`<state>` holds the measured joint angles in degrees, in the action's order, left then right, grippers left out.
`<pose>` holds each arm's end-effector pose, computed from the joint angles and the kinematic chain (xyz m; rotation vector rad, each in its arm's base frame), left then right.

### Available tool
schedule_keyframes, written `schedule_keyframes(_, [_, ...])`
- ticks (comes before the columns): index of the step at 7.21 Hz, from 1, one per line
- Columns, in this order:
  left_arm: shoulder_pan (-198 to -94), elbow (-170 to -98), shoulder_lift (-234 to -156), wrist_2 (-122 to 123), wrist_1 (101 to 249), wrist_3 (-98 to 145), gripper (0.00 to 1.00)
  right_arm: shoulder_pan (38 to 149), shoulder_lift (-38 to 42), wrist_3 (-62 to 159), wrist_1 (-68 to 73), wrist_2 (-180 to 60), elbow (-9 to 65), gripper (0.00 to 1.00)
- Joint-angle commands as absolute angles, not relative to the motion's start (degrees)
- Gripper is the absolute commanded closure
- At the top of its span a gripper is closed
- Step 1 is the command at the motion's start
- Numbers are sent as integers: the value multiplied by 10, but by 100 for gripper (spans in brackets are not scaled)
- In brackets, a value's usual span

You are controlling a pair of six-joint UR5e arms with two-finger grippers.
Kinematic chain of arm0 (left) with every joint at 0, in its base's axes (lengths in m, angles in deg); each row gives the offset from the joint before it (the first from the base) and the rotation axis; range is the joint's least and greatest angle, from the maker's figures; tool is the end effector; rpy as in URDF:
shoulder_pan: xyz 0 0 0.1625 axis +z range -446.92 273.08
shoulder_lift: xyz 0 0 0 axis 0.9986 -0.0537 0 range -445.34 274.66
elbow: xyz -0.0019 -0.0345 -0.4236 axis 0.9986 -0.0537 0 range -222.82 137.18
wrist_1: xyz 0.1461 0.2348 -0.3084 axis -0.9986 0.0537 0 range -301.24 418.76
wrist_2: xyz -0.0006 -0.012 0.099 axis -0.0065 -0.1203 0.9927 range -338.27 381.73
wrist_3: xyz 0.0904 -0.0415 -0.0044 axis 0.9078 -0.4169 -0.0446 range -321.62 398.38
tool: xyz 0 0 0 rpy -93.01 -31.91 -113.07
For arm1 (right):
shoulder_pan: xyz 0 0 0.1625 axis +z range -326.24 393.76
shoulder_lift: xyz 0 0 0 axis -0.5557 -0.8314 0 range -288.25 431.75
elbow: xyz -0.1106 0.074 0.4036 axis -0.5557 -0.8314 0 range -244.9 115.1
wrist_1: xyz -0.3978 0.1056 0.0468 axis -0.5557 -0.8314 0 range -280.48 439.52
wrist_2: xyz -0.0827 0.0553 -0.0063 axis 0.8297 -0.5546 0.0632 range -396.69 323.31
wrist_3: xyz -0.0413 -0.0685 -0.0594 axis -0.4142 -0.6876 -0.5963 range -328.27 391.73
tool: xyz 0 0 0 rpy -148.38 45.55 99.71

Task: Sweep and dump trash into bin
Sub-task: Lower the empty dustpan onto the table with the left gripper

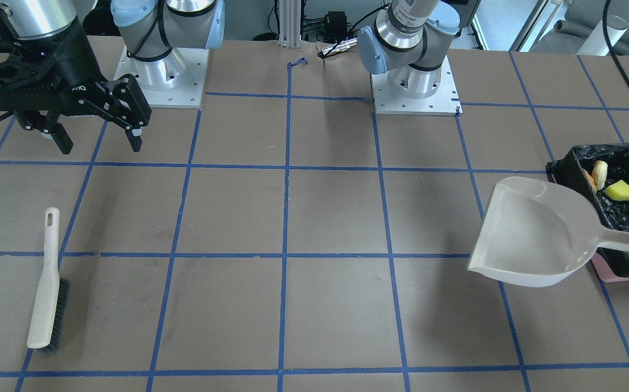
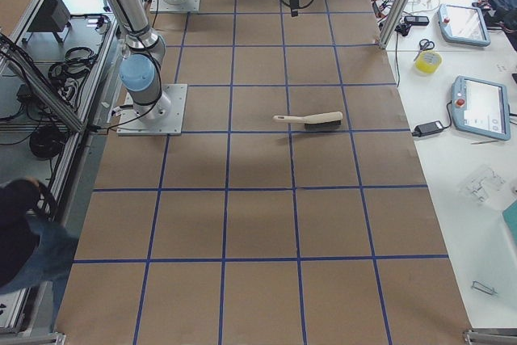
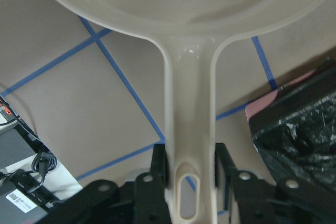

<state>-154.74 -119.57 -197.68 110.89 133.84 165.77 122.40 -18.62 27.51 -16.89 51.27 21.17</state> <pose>0.1237 -0.6604 0.4047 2.4211 1.8494 -0.0624 0.1247 -0.5079 0.5376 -0.0826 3.1004 -0.2933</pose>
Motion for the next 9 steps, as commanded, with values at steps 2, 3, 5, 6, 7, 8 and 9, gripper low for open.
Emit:
schedule_keyframes(2, [-1623, -1192, -2055, 1097, 1310, 1454, 97, 1224, -193, 273, -140, 518, 211, 0])
schedule_keyframes(3, [-1632, -1193, -2078, 1102, 1300, 1440, 96, 1224, -193, 272, -126, 518, 207, 0])
schedule_keyframes(5, [-1634, -1201, -2097, 1129, 1301, 1411, 96, 1224, -193, 272, -125, 512, 208, 0])
schedule_keyframes(6, [-1636, -1201, -2096, 1131, 1302, 1410, 95, 1224, -192, 273, -126, 511, 211, 0])
schedule_keyframes(7, [-1636, -1202, -2100, 1130, 1303, 1409, 95, 1224, -192, 273, -126, 510, 212, 0])
schedule_keyframes(8, [-1636, -1196, -2100, 1131, 1308, 1376, 95, 1224, -192, 273, -125, 511, 212, 0])
schedule_keyframes(9, [-1639, -1200, -2100, 1131, 1307, 1345, 95, 1224, -192, 273, -126, 510, 215, 0])
